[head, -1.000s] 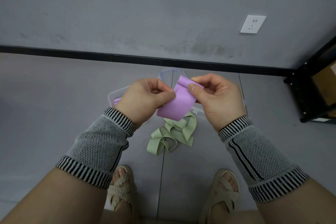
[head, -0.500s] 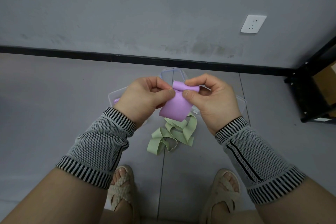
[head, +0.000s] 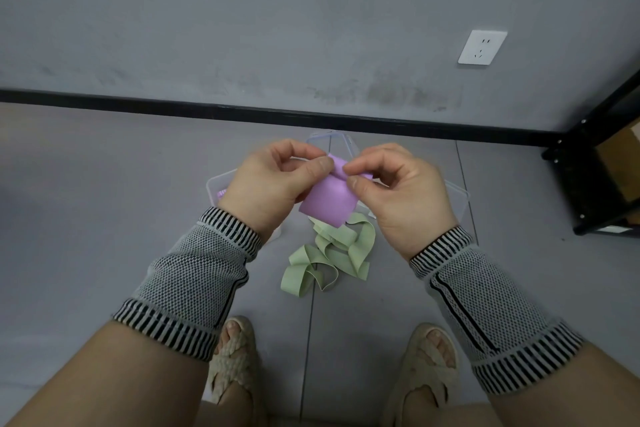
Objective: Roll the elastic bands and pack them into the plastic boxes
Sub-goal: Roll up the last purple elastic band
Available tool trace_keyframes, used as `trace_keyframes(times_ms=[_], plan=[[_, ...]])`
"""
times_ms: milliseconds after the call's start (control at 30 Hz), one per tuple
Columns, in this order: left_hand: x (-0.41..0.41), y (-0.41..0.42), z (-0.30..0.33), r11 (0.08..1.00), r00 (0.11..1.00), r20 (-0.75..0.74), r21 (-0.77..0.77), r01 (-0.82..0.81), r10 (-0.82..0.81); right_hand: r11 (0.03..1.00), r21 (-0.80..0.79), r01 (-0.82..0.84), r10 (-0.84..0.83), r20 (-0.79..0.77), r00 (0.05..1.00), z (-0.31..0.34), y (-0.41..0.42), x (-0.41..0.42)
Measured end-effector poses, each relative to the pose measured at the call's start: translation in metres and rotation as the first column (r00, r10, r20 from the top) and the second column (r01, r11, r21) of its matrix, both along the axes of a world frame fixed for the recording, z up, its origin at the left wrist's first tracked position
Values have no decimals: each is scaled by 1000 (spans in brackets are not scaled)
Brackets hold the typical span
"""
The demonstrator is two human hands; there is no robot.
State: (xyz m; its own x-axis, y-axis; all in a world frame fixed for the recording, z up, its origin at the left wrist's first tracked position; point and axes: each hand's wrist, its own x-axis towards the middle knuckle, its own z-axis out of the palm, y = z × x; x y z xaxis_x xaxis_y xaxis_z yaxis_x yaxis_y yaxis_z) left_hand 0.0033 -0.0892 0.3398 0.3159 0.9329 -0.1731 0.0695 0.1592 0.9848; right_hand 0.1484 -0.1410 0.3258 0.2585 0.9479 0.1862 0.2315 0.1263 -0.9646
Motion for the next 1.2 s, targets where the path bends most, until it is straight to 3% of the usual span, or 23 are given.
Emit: trace_keyframes(times_ms=[200, 300, 533, 667, 867, 1200], plan=[[-3, 3, -1, 991, 991, -118, 112, 72, -58, 979, -163, -124, 88, -209, 974, -1, -2, 9], [-1, 0, -1, 983, 986, -145, 152, 105, -83, 958, -235, -167, 122, -196, 973, -2, -2, 9], [-2, 3, -5, 987, 973, -217, 125, 103, -75, 960, -275, 48, -168, -432, 886, 0, 3, 16], [-2, 4, -5, 994, 994, -106, 106, 30, -18, 941, -330, 76, -226, -444, 867, -3, 4, 15], [0, 3, -6, 992, 997, -71, 128, 1, 9, 945, -309, 109, -249, -461, 852, -3, 6, 12], [0, 1, -1, 965, 988, -133, 258, -46, 83, 911, -386, -145, -76, -503, 861, 3, 7, 19]])
